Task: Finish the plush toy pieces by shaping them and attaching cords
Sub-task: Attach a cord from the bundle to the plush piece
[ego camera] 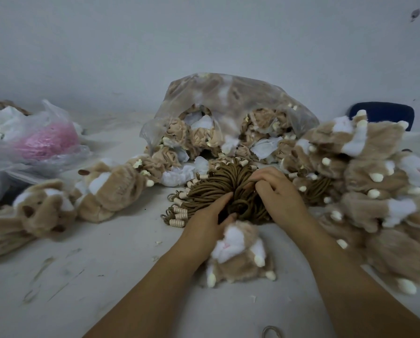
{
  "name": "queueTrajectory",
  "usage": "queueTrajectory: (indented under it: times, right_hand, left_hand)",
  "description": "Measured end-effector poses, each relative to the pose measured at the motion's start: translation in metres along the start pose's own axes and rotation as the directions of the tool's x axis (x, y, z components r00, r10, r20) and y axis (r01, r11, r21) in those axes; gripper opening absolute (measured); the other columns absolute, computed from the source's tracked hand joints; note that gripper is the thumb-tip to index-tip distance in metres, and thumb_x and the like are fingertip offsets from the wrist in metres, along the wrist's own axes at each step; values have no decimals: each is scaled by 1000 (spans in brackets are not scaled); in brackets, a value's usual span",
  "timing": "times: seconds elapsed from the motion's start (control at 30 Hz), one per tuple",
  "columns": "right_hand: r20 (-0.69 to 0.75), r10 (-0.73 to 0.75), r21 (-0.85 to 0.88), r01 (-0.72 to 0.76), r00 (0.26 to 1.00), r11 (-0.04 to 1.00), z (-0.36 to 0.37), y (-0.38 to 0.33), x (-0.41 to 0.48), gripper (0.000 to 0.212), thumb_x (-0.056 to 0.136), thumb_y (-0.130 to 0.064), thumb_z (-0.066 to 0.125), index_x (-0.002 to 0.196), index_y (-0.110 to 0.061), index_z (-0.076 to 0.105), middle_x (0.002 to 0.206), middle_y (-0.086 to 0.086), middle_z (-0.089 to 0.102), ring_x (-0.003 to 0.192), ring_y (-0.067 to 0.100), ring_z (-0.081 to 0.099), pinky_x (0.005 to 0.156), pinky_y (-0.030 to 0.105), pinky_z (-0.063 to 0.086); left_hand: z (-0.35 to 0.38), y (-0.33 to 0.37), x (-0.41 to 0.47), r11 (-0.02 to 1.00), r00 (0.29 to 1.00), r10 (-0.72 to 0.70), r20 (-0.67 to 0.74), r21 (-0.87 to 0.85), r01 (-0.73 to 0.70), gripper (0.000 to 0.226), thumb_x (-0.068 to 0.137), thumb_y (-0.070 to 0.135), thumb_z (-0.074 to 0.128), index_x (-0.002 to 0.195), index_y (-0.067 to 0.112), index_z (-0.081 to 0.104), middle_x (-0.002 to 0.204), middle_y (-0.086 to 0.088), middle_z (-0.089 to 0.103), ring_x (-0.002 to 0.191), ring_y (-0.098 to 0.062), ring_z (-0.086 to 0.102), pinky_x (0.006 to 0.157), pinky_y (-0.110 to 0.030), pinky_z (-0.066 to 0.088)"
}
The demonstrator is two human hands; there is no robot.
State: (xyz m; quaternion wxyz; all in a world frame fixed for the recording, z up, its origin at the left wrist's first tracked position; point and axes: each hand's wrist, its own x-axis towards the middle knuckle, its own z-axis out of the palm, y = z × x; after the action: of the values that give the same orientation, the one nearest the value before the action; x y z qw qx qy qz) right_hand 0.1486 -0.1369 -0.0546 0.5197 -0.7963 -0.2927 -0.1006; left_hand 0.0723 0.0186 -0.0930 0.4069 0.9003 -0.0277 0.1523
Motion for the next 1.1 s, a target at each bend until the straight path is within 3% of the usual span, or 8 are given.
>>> queueTrajectory:
  times: [0.1, 0.27, 0.43, 0.6, 0.73, 0.8, 0.93, 1.1]
  right_hand:
    - [-109, 19, -153, -35, 994, 988, -3, 13, 3, 19, 89, -13, 49, 78, -20, 63, 84, -12, 56, 91, 14, 52, 71, 26, 37]
    - [-284, 122, -142, -167, 951, 976, -11, 35, 2, 20, 89, -10, 49, 75, -22, 57, 81, -8, 57, 83, 18, 54, 62, 26, 37]
    - [-138, 265, -165, -286, 954, 944, -7, 31, 4, 23, 90, -27, 43, 76, -35, 59, 81, -8, 63, 51, 5, 52, 41, 19, 34]
    - [-79, 350, -42, -353, 934, 934, -7, 21, 2, 24, 85, -47, 44, 78, -33, 62, 73, -6, 66, 59, 10, 57, 48, 25, 40]
    - [-47, 506, -137, -508, 861, 850, -23, 9, -1, 59, 76, -74, 47, 73, -17, 61, 53, -2, 61, 48, 11, 58, 47, 22, 38]
    - [72, 588, -190, -567, 806, 801, -33, 2, -10, 66, 68, -82, 52, 64, -15, 57, 44, -4, 53, 35, 10, 48, 40, 19, 35]
    - [475, 620, -412, -465, 625, 784, -42, -12, -45, 62, 70, -81, 54, 66, -19, 59, 51, -6, 57, 41, 8, 49, 40, 16, 36]
    - [703, 425, -453, -103, 570, 886, -48, -37, -79, 56, 56, -86, 58, 74, -32, 60, 66, -22, 57, 58, -7, 48, 61, 21, 38]
  left_hand:
    - [-3, -3, -1, 998, 995, -46, -91, 48, 50, 31, 97, 20, 58, 128, 25, 62, 123, 6, 66, 115, -13, 58, 99, -27, 44]
    - [-12, -13, -3, 979, 912, -204, -355, -70, 191, 17, 99, 18, 51, 106, 26, 65, 88, 16, 64, 82, -4, 59, 69, -19, 44]
    - [-14, -12, -4, 951, 884, -283, -373, -228, 208, 29, 97, 15, 47, 119, 23, 65, 99, 12, 65, 98, -11, 60, 77, -22, 43]
    - [-15, -10, -6, 937, 829, -262, -494, -336, 96, 36, 95, 22, 47, 128, 33, 55, 108, 21, 64, 96, 4, 59, 76, -11, 41]
    - [-19, -4, -7, 947, 718, -190, -669, -318, -46, 21, 96, 37, 42, 116, 37, 49, 104, 20, 62, 92, 19, 53, 71, 2, 35]
    - [-19, -1, -9, 969, 717, -108, -688, -233, -78, 20, 98, 40, 39, 109, 32, 53, 102, 9, 63, 90, 10, 56, 75, -4, 38]
    - [-11, 10, -17, 987, 912, 121, -391, -52, -153, 46, 95, 50, 35, 85, 16, 64, 77, 4, 63, 72, -6, 55, 64, -21, 40]
    - [-2, 20, -22, 995, 991, 100, 86, -36, -98, 11, 86, 55, 55, 90, 44, 55, 95, 15, 59, 88, 4, 55, 68, -6, 40]
